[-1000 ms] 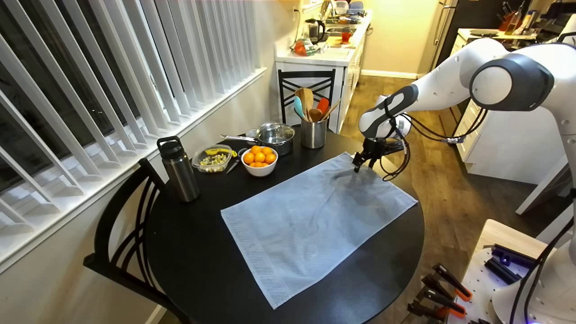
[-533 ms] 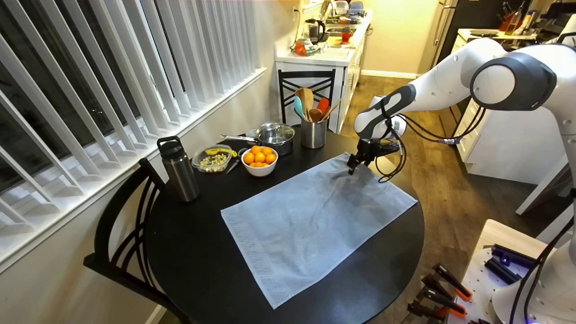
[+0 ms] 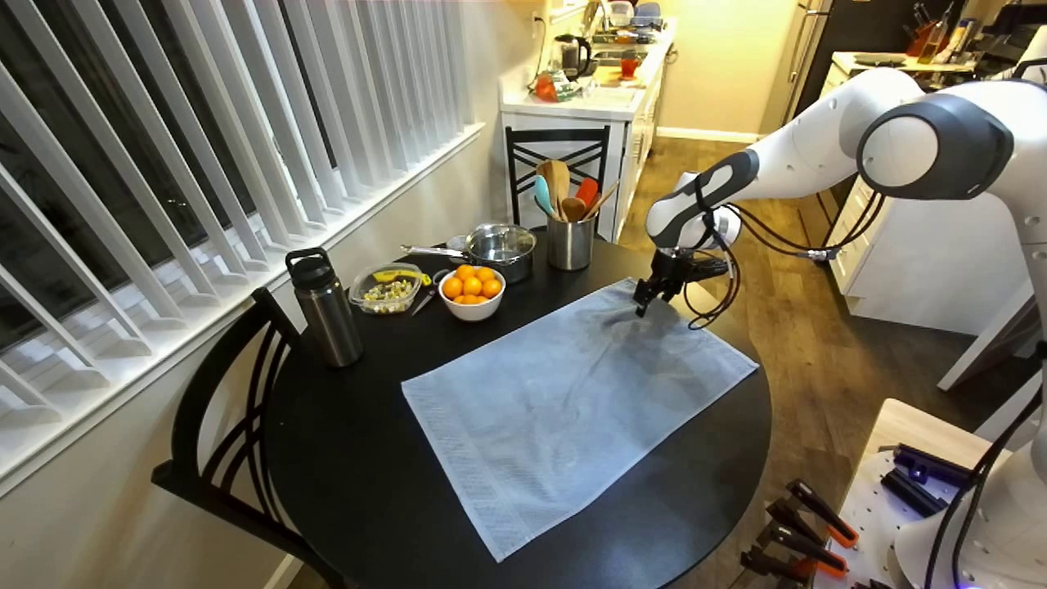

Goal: Fold the towel's length in half

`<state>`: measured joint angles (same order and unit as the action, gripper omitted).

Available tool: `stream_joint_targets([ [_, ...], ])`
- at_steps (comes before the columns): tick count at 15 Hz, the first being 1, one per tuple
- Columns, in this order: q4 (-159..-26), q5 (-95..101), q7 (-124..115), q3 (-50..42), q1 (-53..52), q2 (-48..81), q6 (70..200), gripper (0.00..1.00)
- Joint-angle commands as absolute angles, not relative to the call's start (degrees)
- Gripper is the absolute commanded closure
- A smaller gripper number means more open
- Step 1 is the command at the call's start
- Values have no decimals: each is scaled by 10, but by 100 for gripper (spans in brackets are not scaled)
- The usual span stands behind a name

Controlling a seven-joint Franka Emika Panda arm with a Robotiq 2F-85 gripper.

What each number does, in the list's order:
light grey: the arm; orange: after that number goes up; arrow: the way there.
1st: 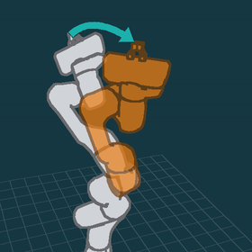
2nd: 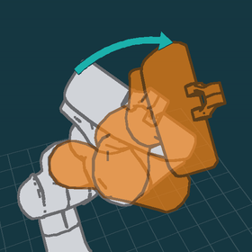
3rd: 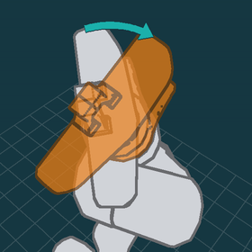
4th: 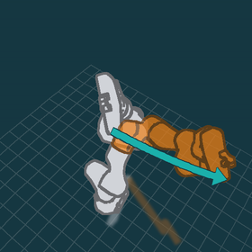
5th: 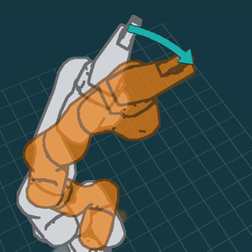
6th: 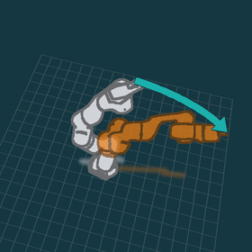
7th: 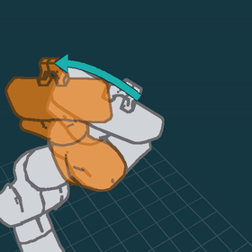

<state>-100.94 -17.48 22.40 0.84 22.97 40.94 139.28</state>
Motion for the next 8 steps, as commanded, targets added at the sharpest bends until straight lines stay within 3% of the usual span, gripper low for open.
stream_joint_targets([
  [1, -1008, -186, 227, 14, 248, 407, 1385, 44],
  [8, -1006, -186, 235, 18, 259, 403, 1371, 89],
])
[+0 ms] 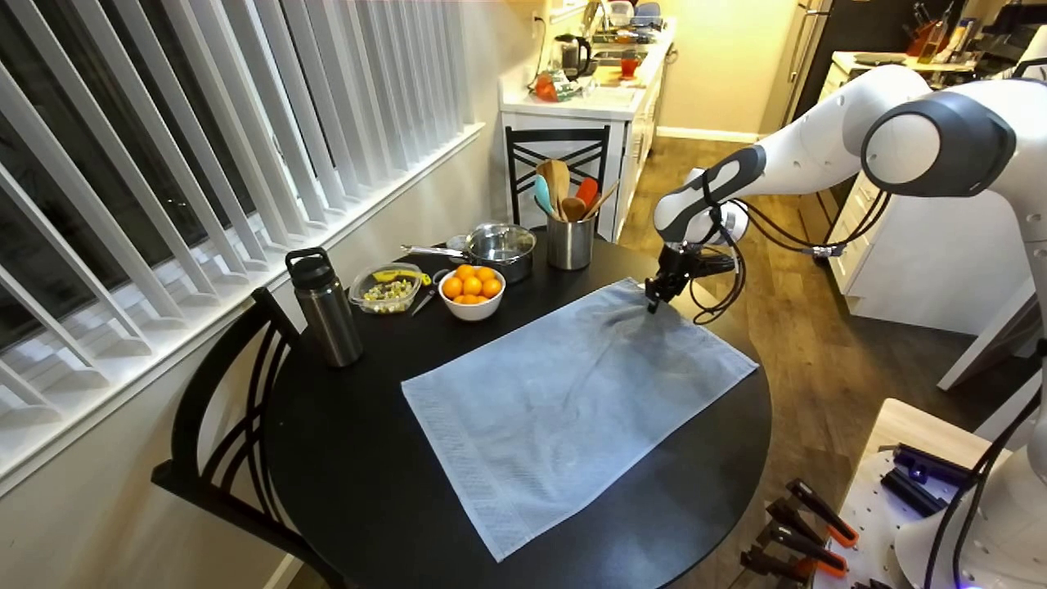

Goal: Fold the towel's length in half

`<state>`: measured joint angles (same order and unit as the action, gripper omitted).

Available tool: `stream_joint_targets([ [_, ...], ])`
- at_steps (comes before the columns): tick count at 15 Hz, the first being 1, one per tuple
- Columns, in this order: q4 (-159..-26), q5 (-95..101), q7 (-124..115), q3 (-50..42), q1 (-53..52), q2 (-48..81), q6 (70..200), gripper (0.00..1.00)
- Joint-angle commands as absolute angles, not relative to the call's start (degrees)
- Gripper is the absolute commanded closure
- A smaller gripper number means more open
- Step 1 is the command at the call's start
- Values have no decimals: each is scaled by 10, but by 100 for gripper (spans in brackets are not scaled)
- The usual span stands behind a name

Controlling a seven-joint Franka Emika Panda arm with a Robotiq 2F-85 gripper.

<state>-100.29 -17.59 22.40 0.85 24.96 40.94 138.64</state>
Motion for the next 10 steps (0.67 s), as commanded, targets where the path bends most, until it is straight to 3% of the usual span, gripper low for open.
stream_joint_targets([
  [1, -1008, -185, 234, 16, 259, 402, 1373, 95],
  [4, -1013, -183, 232, 13, 258, 392, 1364, 100],
  [10, -1023, -164, 224, -11, 251, 353, 1345, 98],
])
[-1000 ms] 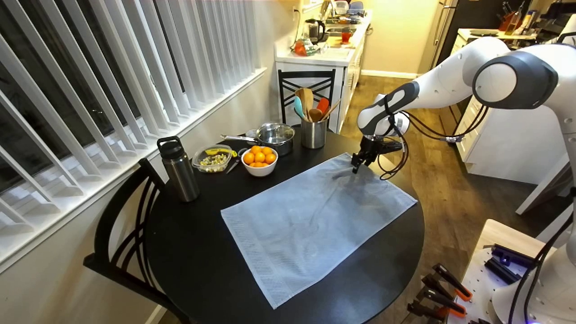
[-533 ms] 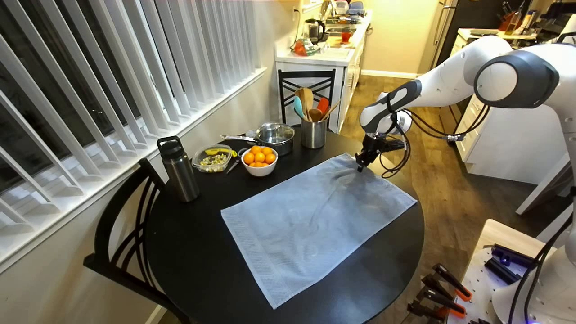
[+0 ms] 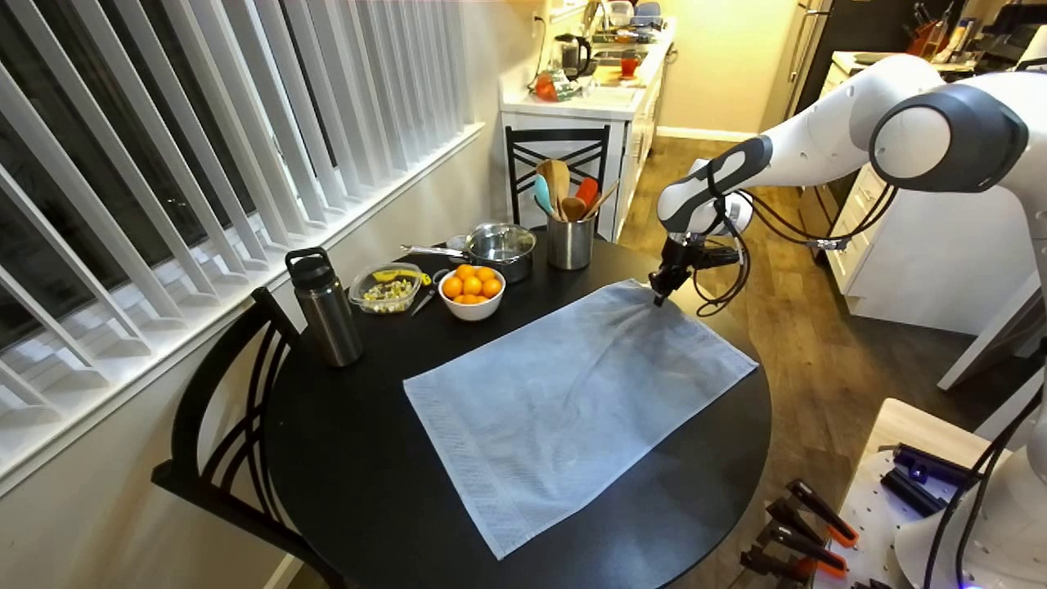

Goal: Fold the towel's length in half

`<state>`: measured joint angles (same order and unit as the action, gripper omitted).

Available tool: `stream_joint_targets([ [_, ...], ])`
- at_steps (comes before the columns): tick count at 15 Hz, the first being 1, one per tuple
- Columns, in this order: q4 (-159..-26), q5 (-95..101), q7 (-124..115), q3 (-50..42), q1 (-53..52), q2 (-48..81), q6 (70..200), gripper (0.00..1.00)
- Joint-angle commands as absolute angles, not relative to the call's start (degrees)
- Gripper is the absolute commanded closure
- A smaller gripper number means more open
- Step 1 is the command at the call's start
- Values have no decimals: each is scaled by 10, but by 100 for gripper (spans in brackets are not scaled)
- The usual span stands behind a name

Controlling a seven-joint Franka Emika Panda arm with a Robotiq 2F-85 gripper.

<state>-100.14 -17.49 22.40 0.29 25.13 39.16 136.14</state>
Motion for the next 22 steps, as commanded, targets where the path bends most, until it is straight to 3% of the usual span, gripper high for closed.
stream_joint_targets([
  [1, -1022, -155, 223, -20, 249, 346, 1343, 98],
  [22, -998, 9, 177, -129, 240, 336, 1397, 98],
])
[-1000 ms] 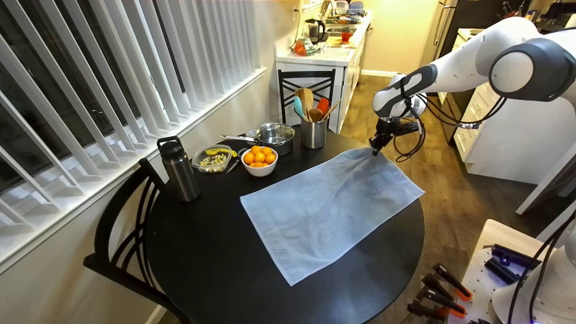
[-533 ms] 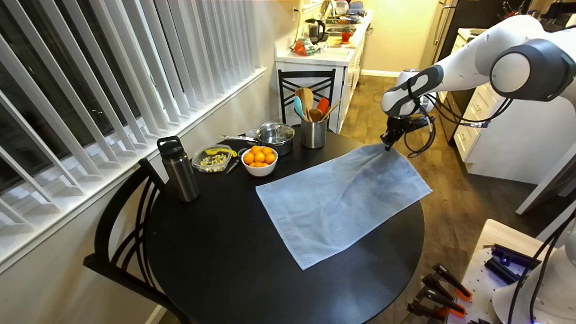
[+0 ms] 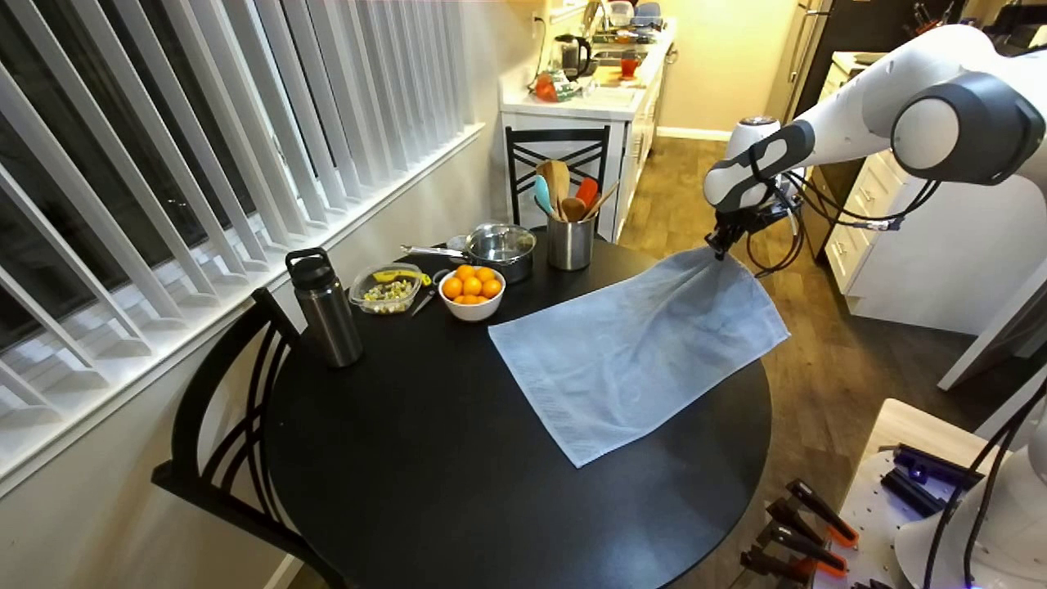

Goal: Fold the towel's length in half

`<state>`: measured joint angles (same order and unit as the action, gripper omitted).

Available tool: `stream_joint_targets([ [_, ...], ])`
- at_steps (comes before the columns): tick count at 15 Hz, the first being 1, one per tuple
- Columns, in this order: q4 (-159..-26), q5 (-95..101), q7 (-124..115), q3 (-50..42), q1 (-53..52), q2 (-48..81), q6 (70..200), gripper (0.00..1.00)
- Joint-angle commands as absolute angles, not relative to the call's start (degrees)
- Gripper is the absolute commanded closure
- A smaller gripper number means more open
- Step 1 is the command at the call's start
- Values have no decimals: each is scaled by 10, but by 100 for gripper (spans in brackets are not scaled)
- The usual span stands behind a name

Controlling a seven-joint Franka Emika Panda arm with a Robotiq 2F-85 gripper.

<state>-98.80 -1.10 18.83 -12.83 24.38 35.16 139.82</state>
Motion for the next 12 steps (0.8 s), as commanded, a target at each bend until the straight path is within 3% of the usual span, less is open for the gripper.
stream_joint_targets([
  [1, -1008, 0, 189, -118, 243, 323, 1386, 98],
  [12, -1081, -31, 193, -56, 195, 210, 1247, 97],
])
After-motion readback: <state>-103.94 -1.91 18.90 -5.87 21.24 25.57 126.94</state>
